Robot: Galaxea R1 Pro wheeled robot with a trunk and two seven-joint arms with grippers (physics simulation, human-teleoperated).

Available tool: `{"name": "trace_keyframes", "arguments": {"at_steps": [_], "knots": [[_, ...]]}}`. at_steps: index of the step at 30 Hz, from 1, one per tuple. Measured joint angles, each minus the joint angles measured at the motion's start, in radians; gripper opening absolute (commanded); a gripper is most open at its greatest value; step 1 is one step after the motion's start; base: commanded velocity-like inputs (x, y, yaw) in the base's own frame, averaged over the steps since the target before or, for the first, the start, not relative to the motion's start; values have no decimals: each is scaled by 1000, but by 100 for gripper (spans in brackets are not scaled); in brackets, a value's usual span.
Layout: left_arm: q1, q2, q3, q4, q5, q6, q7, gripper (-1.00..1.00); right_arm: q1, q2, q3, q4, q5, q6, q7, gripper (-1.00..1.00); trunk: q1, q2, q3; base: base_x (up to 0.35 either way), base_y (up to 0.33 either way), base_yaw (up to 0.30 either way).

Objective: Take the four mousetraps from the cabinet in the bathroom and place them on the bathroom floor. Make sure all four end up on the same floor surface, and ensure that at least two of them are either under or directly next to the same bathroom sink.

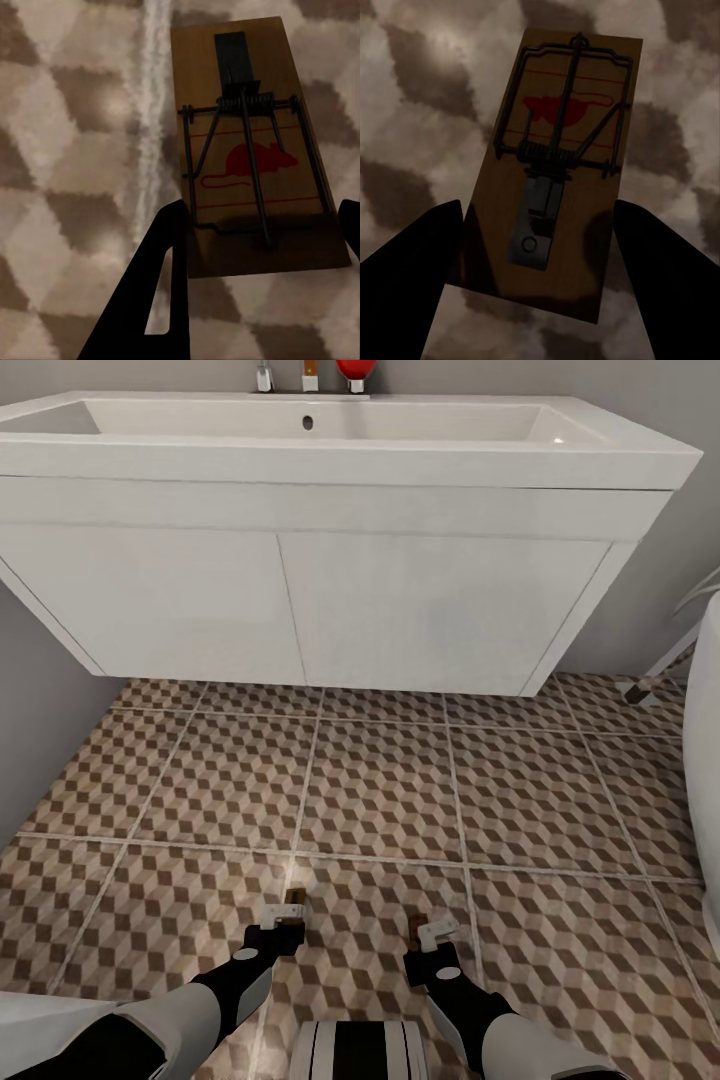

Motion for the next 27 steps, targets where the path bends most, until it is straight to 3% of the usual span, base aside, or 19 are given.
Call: {"name": "trace_keyframes", "arguments": {"at_steps": [27], "knots": [[0, 1, 0, 1, 0, -2, 2, -100, 0, 0, 0, 0, 1, -1, 0, -100, 0, 0, 0, 0, 0, 0]]}}
